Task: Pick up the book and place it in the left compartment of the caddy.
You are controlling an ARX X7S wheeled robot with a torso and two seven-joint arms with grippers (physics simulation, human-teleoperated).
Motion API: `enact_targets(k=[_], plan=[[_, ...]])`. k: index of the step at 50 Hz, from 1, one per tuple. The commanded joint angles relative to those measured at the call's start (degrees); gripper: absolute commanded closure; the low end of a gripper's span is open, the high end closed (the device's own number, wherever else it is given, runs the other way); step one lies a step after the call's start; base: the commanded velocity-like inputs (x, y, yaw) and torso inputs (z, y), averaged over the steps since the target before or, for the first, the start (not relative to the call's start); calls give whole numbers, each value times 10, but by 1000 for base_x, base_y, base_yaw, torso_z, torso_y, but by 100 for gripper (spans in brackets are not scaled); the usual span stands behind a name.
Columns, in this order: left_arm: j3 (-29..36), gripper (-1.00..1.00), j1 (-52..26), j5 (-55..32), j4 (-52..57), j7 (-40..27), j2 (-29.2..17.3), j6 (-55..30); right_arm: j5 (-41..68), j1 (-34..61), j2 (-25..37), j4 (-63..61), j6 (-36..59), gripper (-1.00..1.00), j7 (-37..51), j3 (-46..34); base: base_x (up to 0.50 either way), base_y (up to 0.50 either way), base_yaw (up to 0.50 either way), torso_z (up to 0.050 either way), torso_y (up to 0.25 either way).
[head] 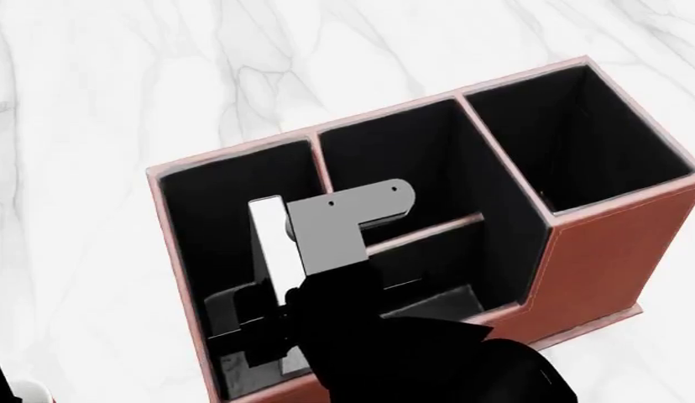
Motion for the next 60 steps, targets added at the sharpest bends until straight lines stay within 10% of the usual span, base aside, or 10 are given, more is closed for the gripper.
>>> enact_targets(k=[1, 25, 26, 60], plan=[[0, -100, -1, -2, 0, -2, -2, 0, -25, 3, -5, 2, -12, 100, -14, 4, 0, 0, 0, 0, 0], [3, -100, -1, -1, -5, -2, -3, 6, -34, 7, -4, 9, -18, 100, -15, -4, 0, 0, 0, 0, 1], [3, -100, -2, -1, -5, -2, -3, 6, -35, 8, -4, 8, -17, -100, -14, -5, 0, 0, 0, 0, 0], [8, -100, 0, 0, -4, -5, -7, 9, -20, 3, 10, -21, -13, -100, 6, 0, 0, 0, 0, 0, 0]])
